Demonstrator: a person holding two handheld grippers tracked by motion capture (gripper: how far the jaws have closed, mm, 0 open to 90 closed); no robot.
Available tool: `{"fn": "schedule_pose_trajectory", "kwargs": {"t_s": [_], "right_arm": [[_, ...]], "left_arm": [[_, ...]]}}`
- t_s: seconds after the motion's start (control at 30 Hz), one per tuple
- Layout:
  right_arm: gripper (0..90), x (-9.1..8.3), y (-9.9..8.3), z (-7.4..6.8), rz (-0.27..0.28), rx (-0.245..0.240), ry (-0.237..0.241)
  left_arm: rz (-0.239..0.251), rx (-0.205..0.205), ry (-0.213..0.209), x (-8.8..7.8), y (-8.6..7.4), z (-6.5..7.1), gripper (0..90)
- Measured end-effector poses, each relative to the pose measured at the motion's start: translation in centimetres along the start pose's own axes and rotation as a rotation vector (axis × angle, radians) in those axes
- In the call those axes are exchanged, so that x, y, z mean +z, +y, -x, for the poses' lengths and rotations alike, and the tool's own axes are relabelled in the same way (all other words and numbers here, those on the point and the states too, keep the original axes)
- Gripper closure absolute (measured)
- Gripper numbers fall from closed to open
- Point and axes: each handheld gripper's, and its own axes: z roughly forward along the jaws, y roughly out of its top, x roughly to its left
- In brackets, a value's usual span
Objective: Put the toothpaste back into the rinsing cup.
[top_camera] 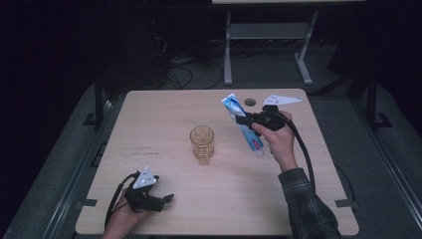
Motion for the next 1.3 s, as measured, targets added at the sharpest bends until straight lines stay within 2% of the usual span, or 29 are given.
{"fn": "schedule_pose_trajectory", "kwargs": {"t_s": [0.73,0.93,1.3], "right_arm": [[73.1,2.9,2.3,-1.6,-0.010,-0.036,0.037],[73.1,3.8,2.4,-1.8,-0.009,-0.023,0.052],[73.1,5.4,3.5,-2.5,-0.006,-0.037,0.069]], "left_arm": [[-0.003,0.009,-0.006,0.0,0.0,0.1,13.2],[-0.003,0.010,-0.008,0.0,0.0,0.1,13.2],[-0.003,0.013,-0.011,0.0,0.0,0.1,13.2]]}}
